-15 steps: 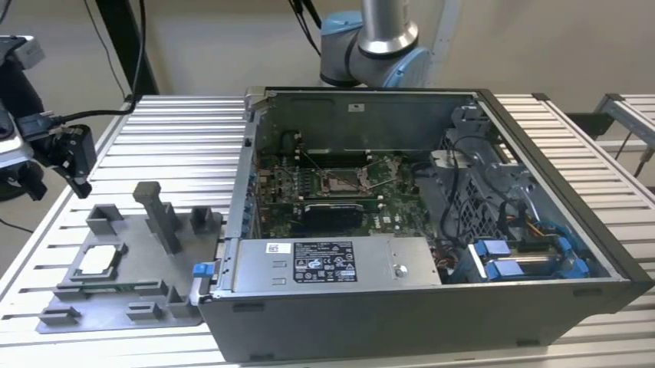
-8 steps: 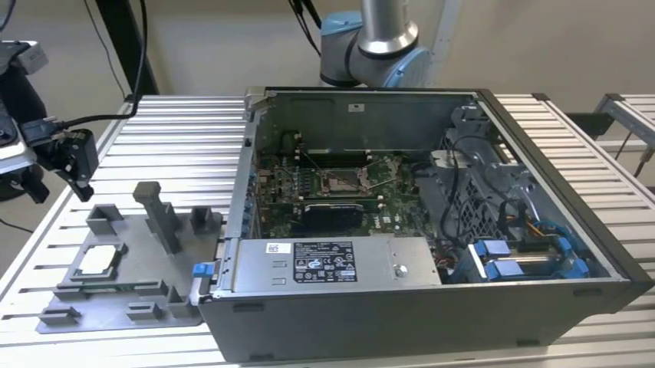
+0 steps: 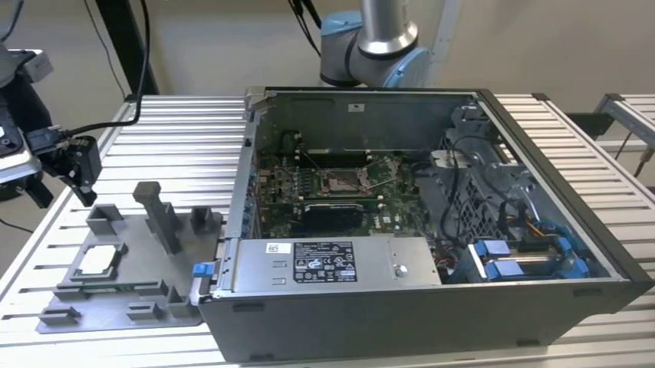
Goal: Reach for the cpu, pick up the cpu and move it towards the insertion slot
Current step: 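Pick up the cpu and move it towards the insertion slot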
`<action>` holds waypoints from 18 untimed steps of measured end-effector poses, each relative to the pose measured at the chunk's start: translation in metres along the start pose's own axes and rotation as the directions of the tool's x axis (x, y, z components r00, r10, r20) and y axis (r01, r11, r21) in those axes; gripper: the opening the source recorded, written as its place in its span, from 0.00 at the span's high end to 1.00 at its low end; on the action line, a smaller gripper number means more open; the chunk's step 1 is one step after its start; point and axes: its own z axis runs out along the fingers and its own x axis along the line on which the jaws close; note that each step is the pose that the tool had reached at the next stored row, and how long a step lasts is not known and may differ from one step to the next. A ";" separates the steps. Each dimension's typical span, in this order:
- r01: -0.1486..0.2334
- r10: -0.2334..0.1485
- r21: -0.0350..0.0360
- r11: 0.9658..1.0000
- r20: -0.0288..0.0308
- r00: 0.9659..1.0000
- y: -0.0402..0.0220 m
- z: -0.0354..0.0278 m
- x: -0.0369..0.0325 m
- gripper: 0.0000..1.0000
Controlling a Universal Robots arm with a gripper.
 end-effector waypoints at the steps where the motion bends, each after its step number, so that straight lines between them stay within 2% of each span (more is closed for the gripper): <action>1: -0.001 0.001 0.000 1.000 0.000 1.000 0.0000 0.0011 0.0000 0.00; 18: -0.004 0.004 0.003 1.000 0.000 1.000 -0.0002 0.0175 0.0000 0.00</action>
